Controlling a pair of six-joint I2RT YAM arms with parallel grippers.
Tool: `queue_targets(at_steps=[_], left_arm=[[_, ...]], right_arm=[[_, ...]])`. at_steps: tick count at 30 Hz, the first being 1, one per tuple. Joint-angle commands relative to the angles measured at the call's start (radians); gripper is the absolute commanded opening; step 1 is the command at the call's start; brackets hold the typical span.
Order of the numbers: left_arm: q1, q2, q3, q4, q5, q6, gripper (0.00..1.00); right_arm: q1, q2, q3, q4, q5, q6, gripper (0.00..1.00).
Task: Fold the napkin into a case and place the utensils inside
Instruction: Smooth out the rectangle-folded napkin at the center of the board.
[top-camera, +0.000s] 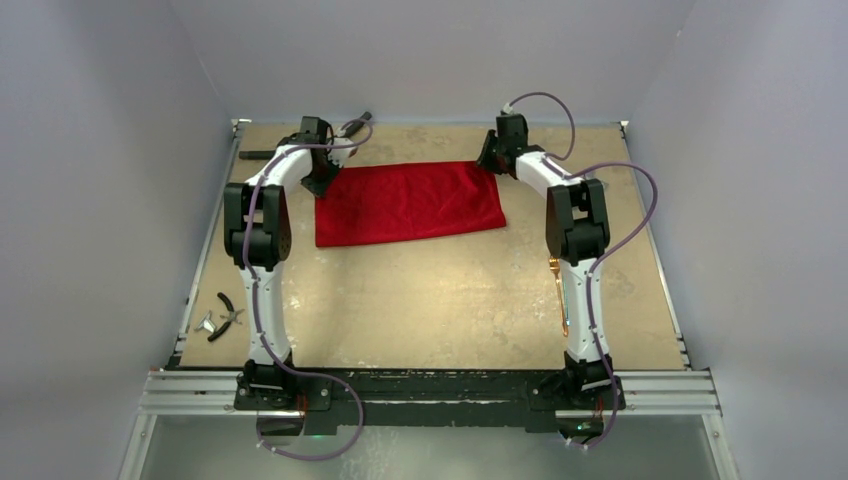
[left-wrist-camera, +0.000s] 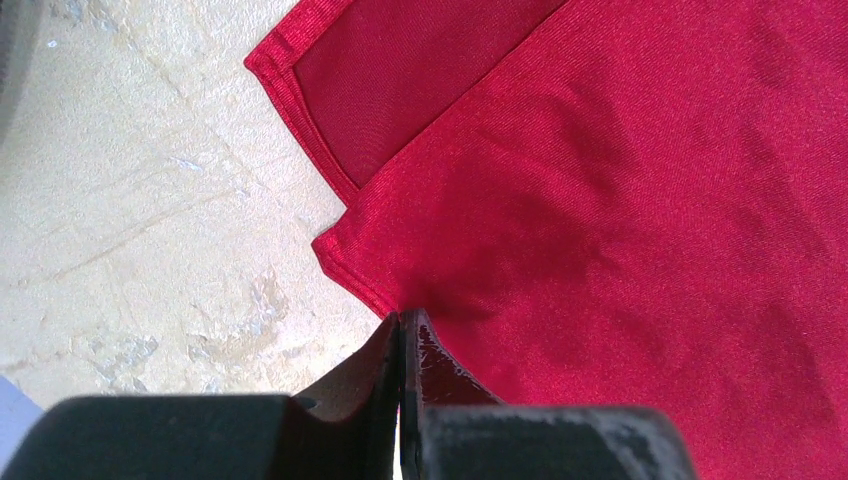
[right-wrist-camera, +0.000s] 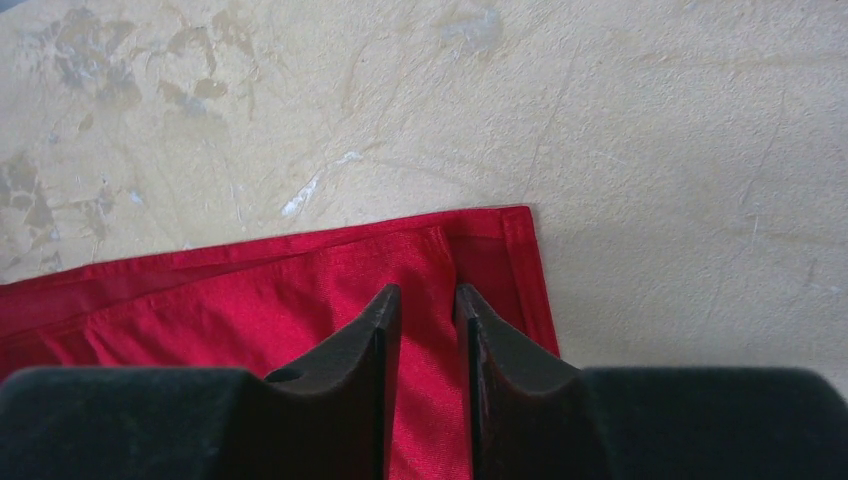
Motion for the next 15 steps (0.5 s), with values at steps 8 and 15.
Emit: queue_targets(at_steps=[8,15], left_arm=[[0.0,-0.002,0.035,0.032,-0.024,-0.031,0.0],[0.0,-0.011,0.036,0.042,-0.033,-0.047,0.0]], right_arm=[[0.006,-0.112,-0.012,0.02,0.065,-0.036,0.07],[0.007,-0.129,-0.025,0.02,0.074,-0.041,0.0]])
